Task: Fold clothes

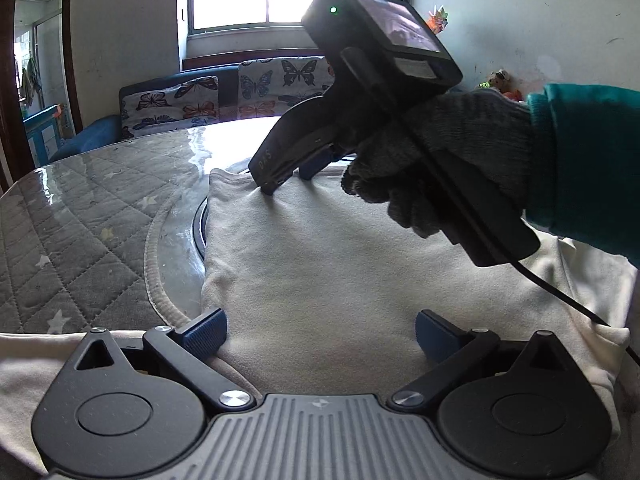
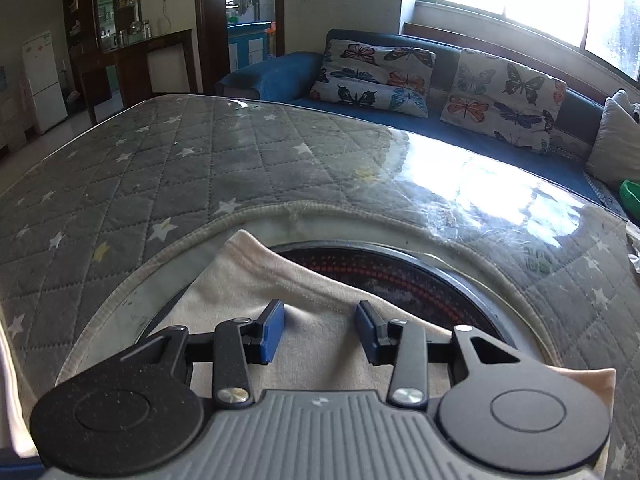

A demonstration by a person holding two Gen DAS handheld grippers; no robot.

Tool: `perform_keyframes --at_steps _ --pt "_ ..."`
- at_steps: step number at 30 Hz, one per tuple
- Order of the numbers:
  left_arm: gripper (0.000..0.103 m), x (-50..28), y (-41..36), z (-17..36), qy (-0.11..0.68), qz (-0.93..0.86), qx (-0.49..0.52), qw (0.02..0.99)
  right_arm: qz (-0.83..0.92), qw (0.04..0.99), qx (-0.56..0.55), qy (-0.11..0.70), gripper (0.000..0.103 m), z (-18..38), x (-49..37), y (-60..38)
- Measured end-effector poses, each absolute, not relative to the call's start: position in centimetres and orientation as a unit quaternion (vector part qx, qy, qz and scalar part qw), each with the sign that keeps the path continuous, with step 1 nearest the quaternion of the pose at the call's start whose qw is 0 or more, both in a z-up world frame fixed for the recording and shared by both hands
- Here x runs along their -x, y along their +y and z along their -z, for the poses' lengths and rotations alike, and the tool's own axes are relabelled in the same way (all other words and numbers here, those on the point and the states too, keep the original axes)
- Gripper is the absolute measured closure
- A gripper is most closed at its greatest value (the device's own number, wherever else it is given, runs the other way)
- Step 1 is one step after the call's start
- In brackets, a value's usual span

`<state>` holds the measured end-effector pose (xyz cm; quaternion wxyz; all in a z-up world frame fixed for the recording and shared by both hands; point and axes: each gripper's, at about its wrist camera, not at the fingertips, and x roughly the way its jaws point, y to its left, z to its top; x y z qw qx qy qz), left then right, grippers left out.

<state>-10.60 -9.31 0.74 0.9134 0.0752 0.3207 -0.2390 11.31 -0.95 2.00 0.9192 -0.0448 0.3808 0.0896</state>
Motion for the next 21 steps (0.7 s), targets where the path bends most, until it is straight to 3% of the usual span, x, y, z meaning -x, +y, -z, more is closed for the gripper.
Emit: perform_keyframes --at_steps 13,21 --pt "0.0 10.6 -9.3 -0.7 0.321 0.24 -0.075 0.913 -0.068 0.926 0.046 0.368 0.063 -1.9 -12.3 -0.5" --pt "0.0 10.7 -9.2 -0.7 0.321 0.24 -0.076 0.913 -0.139 0.914 0.072 0.375 0.06 -3.5 -9.8 1.2"
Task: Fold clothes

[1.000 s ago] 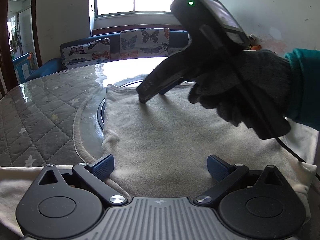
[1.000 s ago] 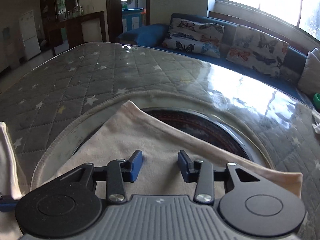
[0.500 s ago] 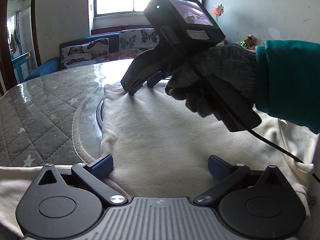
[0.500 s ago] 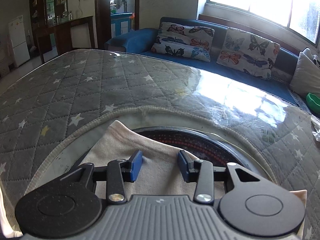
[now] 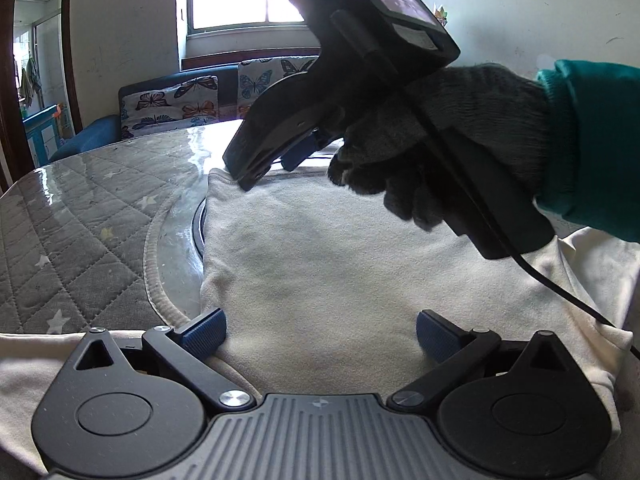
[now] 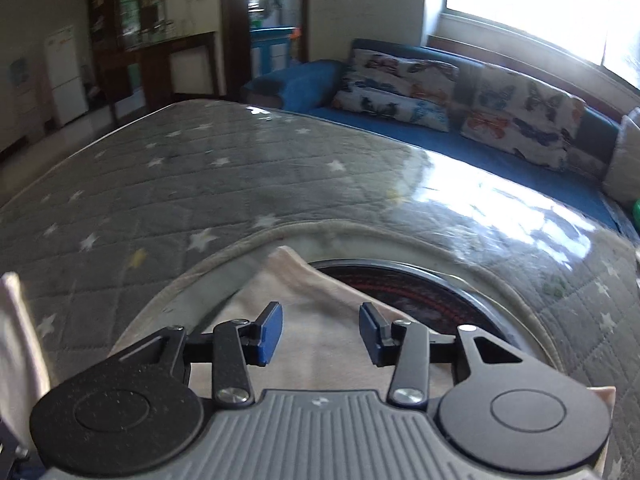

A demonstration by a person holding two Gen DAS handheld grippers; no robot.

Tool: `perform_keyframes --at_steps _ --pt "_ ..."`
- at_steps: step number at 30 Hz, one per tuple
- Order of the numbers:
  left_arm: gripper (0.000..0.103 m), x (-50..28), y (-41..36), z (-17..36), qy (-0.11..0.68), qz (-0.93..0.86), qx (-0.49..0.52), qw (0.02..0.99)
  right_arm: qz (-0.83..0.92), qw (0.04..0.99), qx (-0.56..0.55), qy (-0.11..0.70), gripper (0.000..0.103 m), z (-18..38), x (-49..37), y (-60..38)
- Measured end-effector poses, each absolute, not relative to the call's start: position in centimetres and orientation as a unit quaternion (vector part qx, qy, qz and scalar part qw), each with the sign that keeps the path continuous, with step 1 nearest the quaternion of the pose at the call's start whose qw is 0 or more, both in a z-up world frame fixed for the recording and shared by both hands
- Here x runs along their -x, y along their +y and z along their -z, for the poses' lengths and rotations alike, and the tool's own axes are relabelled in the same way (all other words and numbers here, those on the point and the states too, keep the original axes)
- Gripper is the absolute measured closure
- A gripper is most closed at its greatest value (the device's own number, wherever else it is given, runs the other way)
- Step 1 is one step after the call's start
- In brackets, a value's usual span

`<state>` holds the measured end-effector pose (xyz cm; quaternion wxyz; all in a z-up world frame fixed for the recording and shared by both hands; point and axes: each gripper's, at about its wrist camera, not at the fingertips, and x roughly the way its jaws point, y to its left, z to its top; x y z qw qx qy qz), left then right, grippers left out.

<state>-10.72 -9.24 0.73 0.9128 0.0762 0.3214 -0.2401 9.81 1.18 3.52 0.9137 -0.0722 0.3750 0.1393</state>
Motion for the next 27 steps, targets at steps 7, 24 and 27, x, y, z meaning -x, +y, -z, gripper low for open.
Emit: perform_keyframes --at_steps 7,24,27 --pt "0.0 10.7 -9.0 -0.7 0.322 0.241 -0.077 0.913 -0.144 0.911 0.077 0.378 0.06 -2.1 -10.8 3.3" --pt "0.0 10.6 -8.5 -0.7 0.322 0.242 -0.077 0.912 -0.094 0.921 0.056 0.373 0.056 -2.4 -13.7 2.6" --pt "0.0 10.5 -8.4 -0.7 0.322 0.242 -0.078 0.912 -0.109 0.92 0.042 0.374 0.055 -3.8 -12.9 1.6"
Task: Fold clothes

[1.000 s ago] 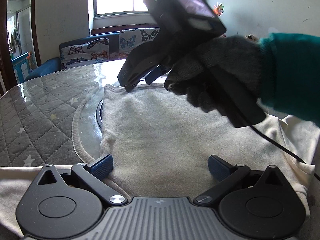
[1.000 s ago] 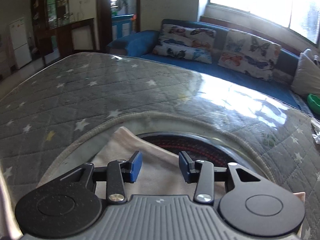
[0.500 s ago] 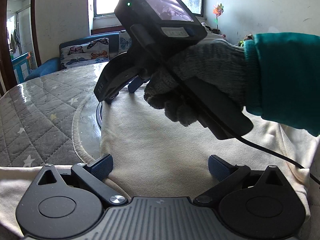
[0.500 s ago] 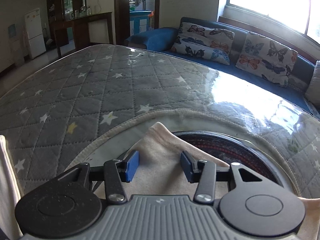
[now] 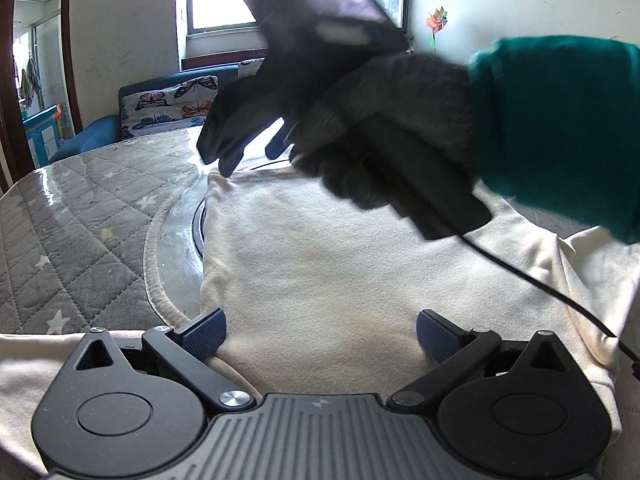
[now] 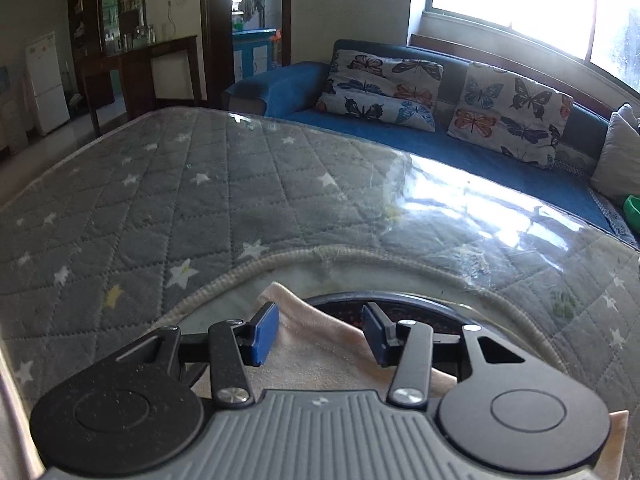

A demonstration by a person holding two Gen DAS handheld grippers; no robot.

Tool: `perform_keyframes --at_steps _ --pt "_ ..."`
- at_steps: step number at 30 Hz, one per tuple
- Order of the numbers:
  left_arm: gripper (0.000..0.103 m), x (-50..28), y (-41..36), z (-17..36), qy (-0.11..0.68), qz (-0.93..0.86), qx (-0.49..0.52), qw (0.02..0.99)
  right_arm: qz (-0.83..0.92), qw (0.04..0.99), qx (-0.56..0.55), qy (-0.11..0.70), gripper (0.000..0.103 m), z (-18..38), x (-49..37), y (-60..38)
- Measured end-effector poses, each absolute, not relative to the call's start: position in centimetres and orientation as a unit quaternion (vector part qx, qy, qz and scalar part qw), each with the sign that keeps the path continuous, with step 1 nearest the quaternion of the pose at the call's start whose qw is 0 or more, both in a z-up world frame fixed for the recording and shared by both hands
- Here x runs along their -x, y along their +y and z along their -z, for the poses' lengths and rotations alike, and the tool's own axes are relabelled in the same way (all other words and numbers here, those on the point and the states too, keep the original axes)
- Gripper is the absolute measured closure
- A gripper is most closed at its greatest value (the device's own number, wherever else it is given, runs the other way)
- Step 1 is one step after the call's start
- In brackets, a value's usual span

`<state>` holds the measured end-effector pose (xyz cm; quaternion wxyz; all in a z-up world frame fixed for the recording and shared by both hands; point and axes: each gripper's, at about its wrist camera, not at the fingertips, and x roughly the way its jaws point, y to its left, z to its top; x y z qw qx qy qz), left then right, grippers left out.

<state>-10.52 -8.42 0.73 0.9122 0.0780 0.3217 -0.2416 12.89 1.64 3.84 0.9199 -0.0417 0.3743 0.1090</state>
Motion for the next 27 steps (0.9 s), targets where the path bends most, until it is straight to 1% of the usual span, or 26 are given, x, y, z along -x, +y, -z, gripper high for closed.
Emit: perform_keyframes --at_steps 2,5,13,17,20,23,27 --pt "0.0 10.5 -8.4 -0.7 0.322 0.241 -0.079 0.912 -0.122 0.917 0.038 0.379 0.053 -4.6 -11.7 1.0" --pt "0.0 10.6 -8.4 -0.8 0.322 0.241 -0.079 0.912 -0.146 0.912 0.073 0.376 0.051 -5.3 -8.8 0.2" --pt "0.0 10.6 -8.2 -0.9 0.321 0.241 -0.081 0.912 -0.152 0.903 0.076 0.396 0.051 -4.3 0.8 -4.6" --pt "0.0 10.5 -8.0 -0.9 0.321 0.241 -0.083 0.912 -0.128 0.901 0.081 0.406 0.051 -3.2 4.8 -7.9" --pt "0.0 10.4 -8.1 -0.8 0.321 0.24 -0.085 0.912 -0.115 0.912 0.08 0.385 0.051 -3.3 7.9 -9.8" --pt "0.0 10.3 -8.1 -0.8 0.321 0.239 -0.086 0.912 -0.095 0.923 0.047 0.371 0.051 -4.2 10.7 -12.3" --pt "0.0 10.4 -8.0 -0.8 0.321 0.24 -0.086 0.912 -0.015 0.934 0.02 0.357 0.051 -4.6 14.5 -16.7"
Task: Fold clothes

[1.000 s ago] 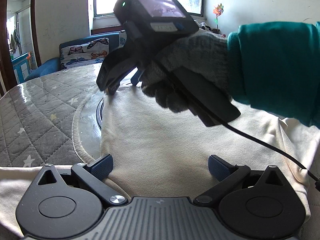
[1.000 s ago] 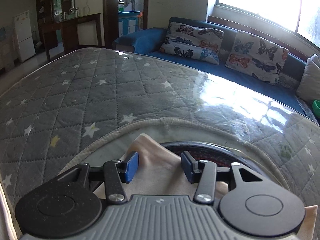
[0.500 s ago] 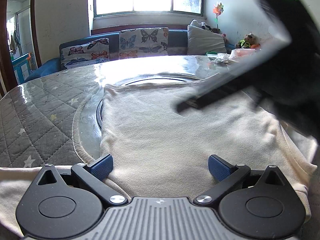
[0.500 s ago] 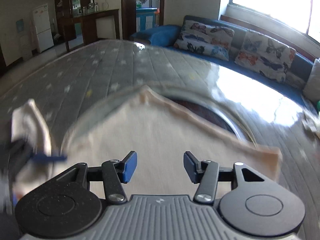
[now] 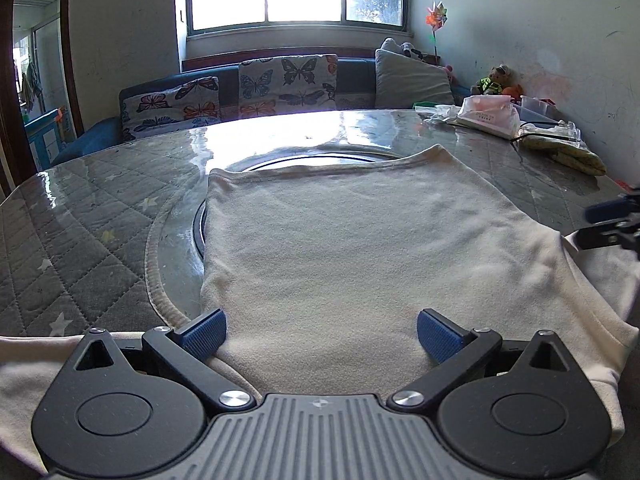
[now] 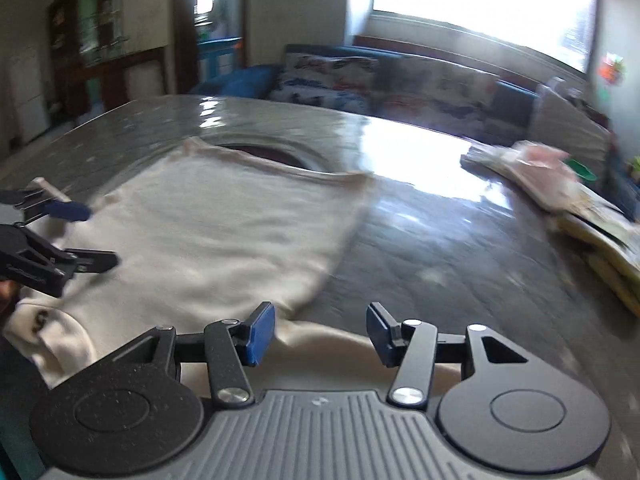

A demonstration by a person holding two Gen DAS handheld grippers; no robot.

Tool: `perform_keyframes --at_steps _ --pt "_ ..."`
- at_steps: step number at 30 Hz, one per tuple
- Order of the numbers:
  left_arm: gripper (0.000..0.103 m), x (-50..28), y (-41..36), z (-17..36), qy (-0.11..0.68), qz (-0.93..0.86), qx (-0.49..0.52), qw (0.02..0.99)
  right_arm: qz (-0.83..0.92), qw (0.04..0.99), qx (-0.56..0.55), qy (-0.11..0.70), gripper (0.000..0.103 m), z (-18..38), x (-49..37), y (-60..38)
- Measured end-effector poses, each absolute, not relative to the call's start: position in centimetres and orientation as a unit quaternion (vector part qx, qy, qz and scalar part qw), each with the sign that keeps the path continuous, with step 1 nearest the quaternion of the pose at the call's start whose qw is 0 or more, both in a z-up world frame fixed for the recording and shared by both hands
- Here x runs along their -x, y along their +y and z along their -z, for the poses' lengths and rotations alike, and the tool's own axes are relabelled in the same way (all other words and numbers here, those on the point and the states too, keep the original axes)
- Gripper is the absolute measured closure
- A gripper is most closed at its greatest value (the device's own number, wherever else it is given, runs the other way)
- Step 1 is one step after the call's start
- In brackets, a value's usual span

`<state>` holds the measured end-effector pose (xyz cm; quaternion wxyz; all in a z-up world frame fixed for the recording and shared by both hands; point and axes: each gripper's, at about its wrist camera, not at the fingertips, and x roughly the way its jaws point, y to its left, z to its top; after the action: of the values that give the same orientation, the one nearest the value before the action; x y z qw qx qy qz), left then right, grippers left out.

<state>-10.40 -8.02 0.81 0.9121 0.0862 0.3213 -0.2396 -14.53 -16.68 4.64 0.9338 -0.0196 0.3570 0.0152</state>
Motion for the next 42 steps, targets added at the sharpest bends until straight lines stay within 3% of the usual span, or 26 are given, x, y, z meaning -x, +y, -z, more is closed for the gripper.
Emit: perform_keyframes --at_steps 11,13,15,22,28,30,34,42 --pt "0.0 10.2 -8.0 -0.7 0.321 0.24 -0.088 0.912 0.167 0.911 -0.072 0.369 0.056 -2.8 20.1 -26.0" --pt "0.0 10.1 -7.9 -0.7 0.321 0.24 -0.088 0.912 0.161 0.913 -0.079 0.367 0.064 -2.6 20.2 -25.9" --pt "0.0 10.1 -8.0 -0.7 0.321 0.24 -0.088 0.912 0.156 0.915 -0.075 0.365 0.092 -2.7 19.9 -25.5" --pt "0.0 10.2 -8.0 -0.7 0.32 0.24 -0.09 0.912 0.208 0.918 0.005 0.337 0.096 -4.7 20.2 -24.8" --pt "0.0 10.3 -8.0 -0.7 0.319 0.24 -0.092 0.912 0.232 0.9 0.022 0.367 0.089 -2.4 19.8 -26.0" --pt "0.0 10.6 -8.1 -0.9 0.319 0.238 -0.099 0.912 0.239 0.901 0.032 0.362 0.08 -2.7 19.8 -25.8" --pt "0.0 11.5 -8.4 -2.0 0.316 0.242 -0.103 0.912 0.213 0.922 0.025 0.322 0.076 -4.8 19.8 -24.5" --pt "0.001 15.4 -12.4 -5.6 0.273 0.326 -0.111 0.898 0.075 0.944 -0.002 0.321 0.049 -5.6 18.1 -19.2"
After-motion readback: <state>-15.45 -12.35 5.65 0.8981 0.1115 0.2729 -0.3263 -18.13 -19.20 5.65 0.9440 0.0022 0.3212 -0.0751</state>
